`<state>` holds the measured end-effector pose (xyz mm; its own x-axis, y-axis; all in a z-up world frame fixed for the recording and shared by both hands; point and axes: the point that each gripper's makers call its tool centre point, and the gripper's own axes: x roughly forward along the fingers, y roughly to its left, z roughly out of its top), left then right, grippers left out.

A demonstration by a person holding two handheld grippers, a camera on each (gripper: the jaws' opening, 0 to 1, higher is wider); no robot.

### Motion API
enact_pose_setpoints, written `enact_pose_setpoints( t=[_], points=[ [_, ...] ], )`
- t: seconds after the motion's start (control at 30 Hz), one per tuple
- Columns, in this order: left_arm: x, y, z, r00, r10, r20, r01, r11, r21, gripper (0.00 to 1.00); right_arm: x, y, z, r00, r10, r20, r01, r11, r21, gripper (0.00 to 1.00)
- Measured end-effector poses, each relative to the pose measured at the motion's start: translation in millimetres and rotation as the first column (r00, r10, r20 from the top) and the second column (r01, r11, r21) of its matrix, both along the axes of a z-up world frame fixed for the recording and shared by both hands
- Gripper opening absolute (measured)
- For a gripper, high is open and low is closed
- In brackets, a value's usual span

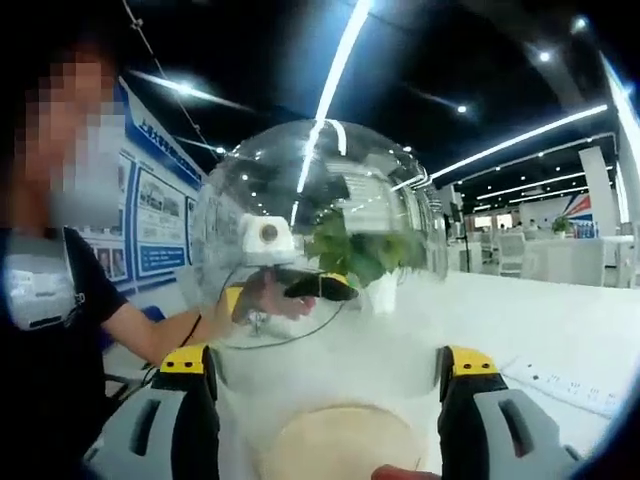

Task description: Open the cover put in the Mizone put the cover back on

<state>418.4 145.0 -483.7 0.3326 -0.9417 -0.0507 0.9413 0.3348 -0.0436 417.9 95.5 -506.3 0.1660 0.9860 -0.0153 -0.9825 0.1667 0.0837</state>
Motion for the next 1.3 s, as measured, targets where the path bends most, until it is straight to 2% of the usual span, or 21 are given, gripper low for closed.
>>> enact_pose_setpoints(
  t=[0.13,0.23,0.3,0.47,0.57,0.7,0.77,0.97,1.1,1.3],
  points=[
    [-0.8,0,-0.3,1.000,-0.004,0.002,0.004,1.000,-0.011,0.63,0,2,-1.8,1.000,0.008,-0.027,-0.008,1.000,0.012,0.88],
    [-1.7,0,-2.6,1.000,-0.016,0.015,0.016,1.000,-0.011,0.65,-2,2,2.7,1.000,0.001,0.028,-0.001,1.000,-0.005,0.87],
    [-1.1,-4,-8.4,1.000,-0.016,0.007,0.016,1.000,0.005,0.66,-3,3,4.0,0.999,-0.004,0.039,0.005,1.000,-0.017,0.87],
    [0.2,-9,-10.4,1.000,-0.019,-0.010,0.019,1.000,-0.022,0.69,-2,4,3.0,0.999,-0.006,0.048,0.008,1.000,-0.023,0.88],
    [0.4,-9,-10.0,1.000,-0.021,0.002,0.021,0.999,-0.026,0.68,-2,6,3.5,0.998,-0.003,0.055,0.006,0.999,-0.051,0.88],
    [0.0,-8,-10.6,1.000,-0.027,0.014,0.027,0.999,-0.025,0.68,0,7,3.0,0.998,0.011,0.061,-0.009,0.999,-0.043,0.89],
    [-0.6,-10,-11.3,0.999,-0.030,0.023,0.030,0.999,-0.016,0.69,-1,7,2.8,0.998,0.014,0.056,-0.012,0.999,-0.042,0.89],
    [1.9,-23,-16.1,1.000,-0.016,0.001,0.016,0.999,0.035,0.75,-1,8,2.4,0.998,0.016,0.055,-0.014,0.999,-0.040,0.89],
    [2.1,-22,-16.4,1.000,-0.010,0.004,0.010,0.999,0.050,0.75,-1,8,3.3,0.998,0.020,0.060,-0.018,0.999,-0.033,0.89],
    [2.8,-22,-14.2,0.999,-0.038,0.004,0.038,0.999,-0.006,0.74,1,6,3.7,0.998,0.034,0.060,-0.034,0.999,-0.014,0.89]
  ],
)
